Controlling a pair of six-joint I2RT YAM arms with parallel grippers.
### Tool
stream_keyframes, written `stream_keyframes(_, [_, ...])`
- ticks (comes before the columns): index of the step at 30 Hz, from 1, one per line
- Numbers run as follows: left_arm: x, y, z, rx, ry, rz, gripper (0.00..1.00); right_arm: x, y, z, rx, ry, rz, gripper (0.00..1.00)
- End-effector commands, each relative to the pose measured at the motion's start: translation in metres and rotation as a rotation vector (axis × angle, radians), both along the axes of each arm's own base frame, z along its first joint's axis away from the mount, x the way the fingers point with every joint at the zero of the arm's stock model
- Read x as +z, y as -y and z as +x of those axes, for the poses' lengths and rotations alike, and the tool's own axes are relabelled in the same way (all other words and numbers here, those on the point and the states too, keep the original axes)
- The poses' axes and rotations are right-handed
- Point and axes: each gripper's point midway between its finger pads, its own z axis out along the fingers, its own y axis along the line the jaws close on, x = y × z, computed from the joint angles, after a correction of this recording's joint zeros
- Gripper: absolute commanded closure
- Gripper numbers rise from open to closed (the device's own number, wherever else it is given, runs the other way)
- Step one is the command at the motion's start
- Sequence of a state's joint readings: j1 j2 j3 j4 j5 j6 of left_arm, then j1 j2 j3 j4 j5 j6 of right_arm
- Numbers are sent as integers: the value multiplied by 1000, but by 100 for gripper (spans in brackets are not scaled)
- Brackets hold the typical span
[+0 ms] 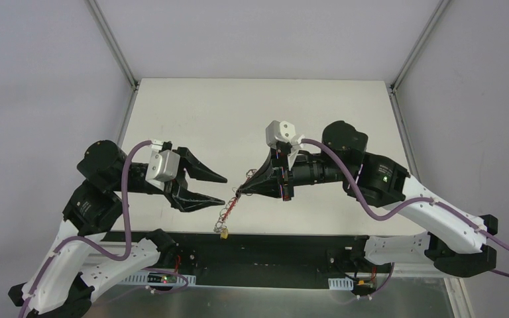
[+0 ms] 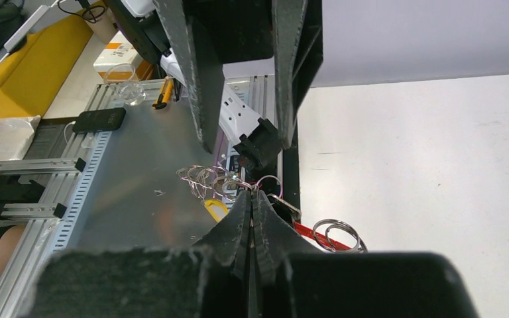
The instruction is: Put the keys on the keyring
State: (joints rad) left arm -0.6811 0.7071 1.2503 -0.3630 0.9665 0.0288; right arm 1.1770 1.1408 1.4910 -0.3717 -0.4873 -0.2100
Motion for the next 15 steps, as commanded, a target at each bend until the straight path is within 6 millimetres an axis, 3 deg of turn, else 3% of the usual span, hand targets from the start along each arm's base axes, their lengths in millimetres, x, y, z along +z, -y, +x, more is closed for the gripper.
stream_keyframes(1, [11, 4, -1, -34, 67, -50, 53, 48, 8, -12, 41, 22, 151, 100])
stream_keyframes(15, [12, 10, 5, -33, 103, -99, 57, 65, 4, -13, 47, 11, 208, 100])
